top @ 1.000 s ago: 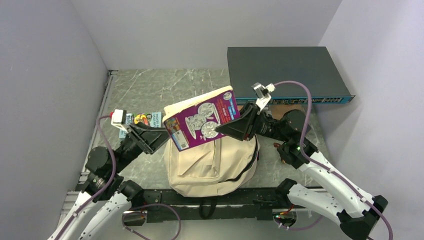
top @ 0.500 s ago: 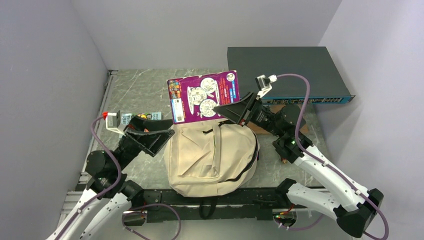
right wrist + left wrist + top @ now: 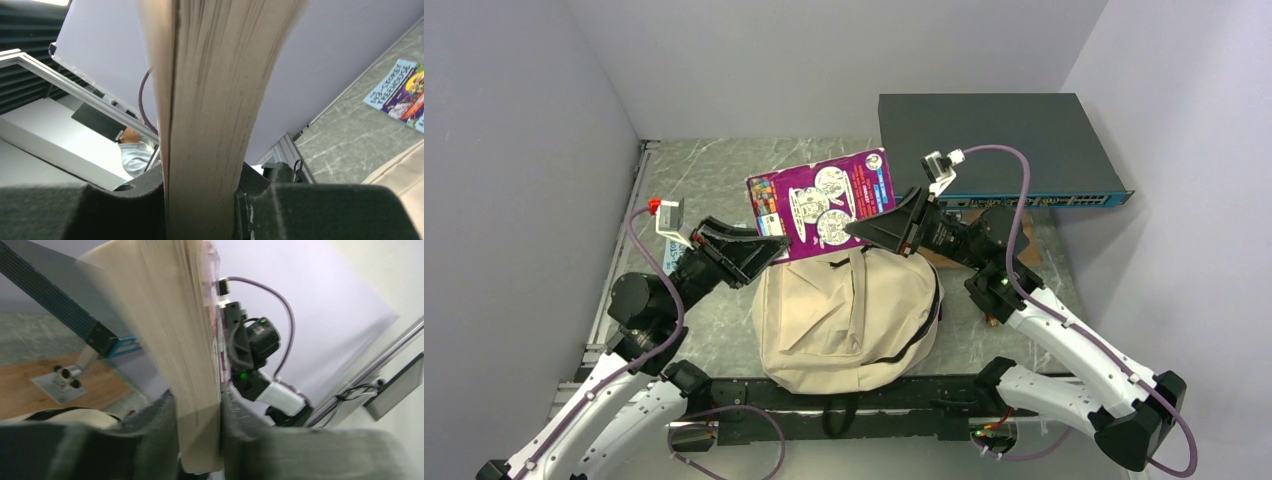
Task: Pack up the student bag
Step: Adjust the book.
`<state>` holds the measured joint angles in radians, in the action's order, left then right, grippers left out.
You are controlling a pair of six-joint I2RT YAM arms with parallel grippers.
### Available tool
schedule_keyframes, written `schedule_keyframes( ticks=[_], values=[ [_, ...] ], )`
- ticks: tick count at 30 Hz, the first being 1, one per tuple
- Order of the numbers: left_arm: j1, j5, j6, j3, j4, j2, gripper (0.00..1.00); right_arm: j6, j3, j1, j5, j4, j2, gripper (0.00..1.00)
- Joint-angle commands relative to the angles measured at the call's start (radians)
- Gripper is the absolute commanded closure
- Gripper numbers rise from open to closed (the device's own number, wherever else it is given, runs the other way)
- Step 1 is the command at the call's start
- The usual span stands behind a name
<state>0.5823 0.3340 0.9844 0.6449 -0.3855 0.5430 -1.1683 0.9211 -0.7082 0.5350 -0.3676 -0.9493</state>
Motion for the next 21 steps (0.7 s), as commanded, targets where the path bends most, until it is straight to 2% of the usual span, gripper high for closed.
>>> schedule_keyframes(
  ticks=[1,2,3,7,12,16,21],
  values=[
    [0.002,-0.067,-0.059,0.025,0.053,-0.038,0.85,0.043,0.015,0.003,0.039,-0.051,0.065,0.87],
    [0.002,-0.081,-0.058,0.006,0.061,-0.056,0.95,0.054,0.019,0.003,0.043,-0.022,0.072,0.81],
    [0.002,-0.103,-0.049,-0.015,0.062,-0.073,1.0,0.063,0.024,0.002,0.049,0.0,0.075,0.77],
    [0.0,-0.109,0.031,-0.108,-0.003,-0.13,1.0,0.124,0.059,0.005,0.096,0.093,0.082,0.59],
    [-0.028,-0.081,0.077,-0.089,0.12,-0.196,1.0,0.214,0.129,0.008,0.195,0.195,0.076,0.43],
    [-0.033,-0.078,0.105,-0.097,0.111,-0.239,1.0,0.163,0.094,0.009,0.26,0.097,0.079,0.37],
    [-0.042,0.098,0.094,-0.03,0.129,-0.169,1.0,0.09,0.069,0.009,0.311,-0.034,0.056,0.38]
  ],
)
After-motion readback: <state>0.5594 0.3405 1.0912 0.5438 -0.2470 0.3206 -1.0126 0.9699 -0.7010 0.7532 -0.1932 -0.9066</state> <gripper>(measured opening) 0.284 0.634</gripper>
